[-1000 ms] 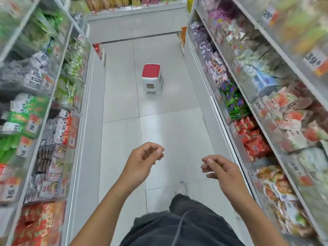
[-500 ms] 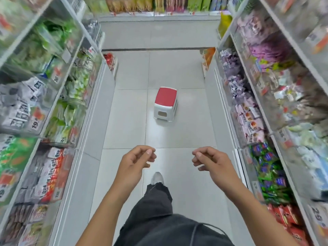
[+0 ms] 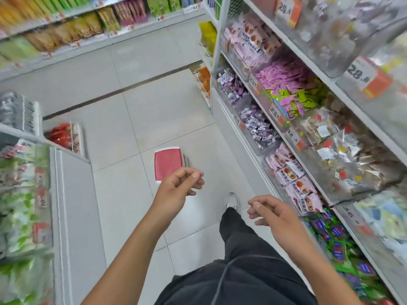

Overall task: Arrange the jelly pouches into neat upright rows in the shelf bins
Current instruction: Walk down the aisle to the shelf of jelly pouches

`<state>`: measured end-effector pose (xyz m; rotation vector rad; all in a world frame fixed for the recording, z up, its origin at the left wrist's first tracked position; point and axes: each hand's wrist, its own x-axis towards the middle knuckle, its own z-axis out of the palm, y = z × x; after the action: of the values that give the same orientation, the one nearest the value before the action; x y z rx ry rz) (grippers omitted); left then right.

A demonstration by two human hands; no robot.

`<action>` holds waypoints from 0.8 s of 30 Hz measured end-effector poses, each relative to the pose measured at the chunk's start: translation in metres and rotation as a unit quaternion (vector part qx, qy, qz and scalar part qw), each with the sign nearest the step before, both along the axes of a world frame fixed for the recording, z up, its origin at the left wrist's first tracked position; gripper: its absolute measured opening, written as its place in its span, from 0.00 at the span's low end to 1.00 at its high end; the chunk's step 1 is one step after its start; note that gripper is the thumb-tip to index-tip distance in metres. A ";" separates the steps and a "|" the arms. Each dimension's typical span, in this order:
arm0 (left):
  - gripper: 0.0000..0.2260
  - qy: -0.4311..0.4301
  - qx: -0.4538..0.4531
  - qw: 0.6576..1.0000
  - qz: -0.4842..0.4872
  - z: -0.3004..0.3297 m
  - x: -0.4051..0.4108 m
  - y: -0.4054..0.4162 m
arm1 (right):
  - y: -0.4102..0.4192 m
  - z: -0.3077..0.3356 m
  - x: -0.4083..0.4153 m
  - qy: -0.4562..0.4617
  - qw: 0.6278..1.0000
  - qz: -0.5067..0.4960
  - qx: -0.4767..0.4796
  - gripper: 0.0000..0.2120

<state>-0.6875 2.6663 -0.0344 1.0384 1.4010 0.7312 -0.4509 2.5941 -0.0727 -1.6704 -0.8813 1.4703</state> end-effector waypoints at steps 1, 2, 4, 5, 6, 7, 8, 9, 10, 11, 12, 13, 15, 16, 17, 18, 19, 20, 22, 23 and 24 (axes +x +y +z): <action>0.08 -0.002 -0.006 1.000 0.001 -0.005 0.007 0.026 | 0.030 -0.003 0.006 0.002 1.000 0.000 -0.001 0.07; 0.08 -0.002 -0.013 1.000 0.005 -0.008 0.013 0.051 | 0.061 -0.005 0.012 0.002 1.000 0.003 -0.002 0.07; 0.08 0.003 -0.032 0.999 0.018 -0.007 0.021 0.097 | 0.120 0.001 0.021 -0.005 1.000 0.015 -0.006 0.07; 0.08 0.003 -0.036 0.999 0.025 -0.004 0.022 0.118 | 0.149 0.006 0.024 -0.002 1.000 0.023 -0.003 0.06; 0.08 0.001 -0.035 0.999 0.033 -0.001 0.022 0.139 | 0.178 0.011 0.025 0.002 0.999 0.034 0.000 0.06; 0.08 0.000 -0.037 0.998 0.044 0.001 0.021 0.159 | 0.205 0.015 0.025 0.001 0.999 0.050 -0.001 0.06; 0.08 0.002 -0.039 0.998 0.056 0.004 0.018 0.178 | 0.232 0.019 0.023 -0.005 0.998 0.067 -0.003 0.05; 0.08 0.003 -0.036 0.997 0.068 0.007 0.014 0.197 | 0.258 0.021 0.020 -0.010 0.997 0.082 -0.003 0.05; 0.08 0.002 -0.031 0.996 0.080 0.007 0.009 0.216 | 0.284 0.022 0.016 -0.009 0.996 0.092 -0.002 0.05; 0.08 0.003 -0.031 0.995 0.091 0.006 0.003 0.235 | 0.310 0.021 0.012 -0.008 0.995 0.100 -0.003 0.06; 0.09 0.004 -0.033 0.994 0.101 0.003 -0.003 0.255 | 0.335 0.020 0.007 -0.012 0.994 0.106 -0.004 0.06; 0.10 0.002 -0.036 0.993 0.110 0.000 -0.008 0.275 | 0.360 0.018 0.003 -0.016 0.994 0.112 -0.004 0.05; 0.11 -0.005 -0.042 0.992 0.121 -0.012 -0.017 0.319 | 0.409 0.008 -0.006 -0.023 0.993 0.117 -0.004 0.05; 0.10 -0.007 -0.048 0.991 0.121 -0.019 -0.022 0.344 | 0.431 0.002 -0.010 -0.026 0.993 0.115 -0.006 0.06; 0.10 -0.012 -0.052 0.992 0.116 -0.026 -0.026 0.371 | 0.454 -0.005 -0.015 -0.031 0.993 0.111 -0.008 0.06; 0.09 -0.019 -0.055 0.993 0.107 -0.033 -0.029 0.401 | 0.478 -0.012 -0.019 -0.031 0.994 0.102 -0.011 0.06; 0.09 -0.026 -0.059 0.994 0.093 -0.037 -0.033 0.432 | 0.500 -0.018 -0.022 -0.032 0.996 0.088 -0.015 0.06; 0.08 -0.028 -0.063 0.995 0.073 -0.040 -0.035 0.464 | 0.521 -0.022 -0.024 -0.032 0.997 0.069 -0.021 0.06; 0.08 -0.012 -0.063 0.998 0.015 -0.042 -0.037 0.524 | 0.556 -0.025 -0.027 -0.028 0.999 0.033 -0.032 0.06; 0.08 -0.002 -0.063 0.998 -0.018 -0.042 -0.037 0.552 | 0.569 -0.025 -0.028 -0.024 0.999 0.015 -0.036 0.06; 0.08 0.007 -0.066 0.996 -0.052 -0.043 -0.034 0.578 | 0.580 -0.024 -0.028 -0.019 0.999 -0.006 -0.040 0.07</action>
<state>-0.7214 3.2438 -0.0770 1.0072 1.3777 0.5491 -0.4791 3.1739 -0.0967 -1.7635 -0.8414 1.4872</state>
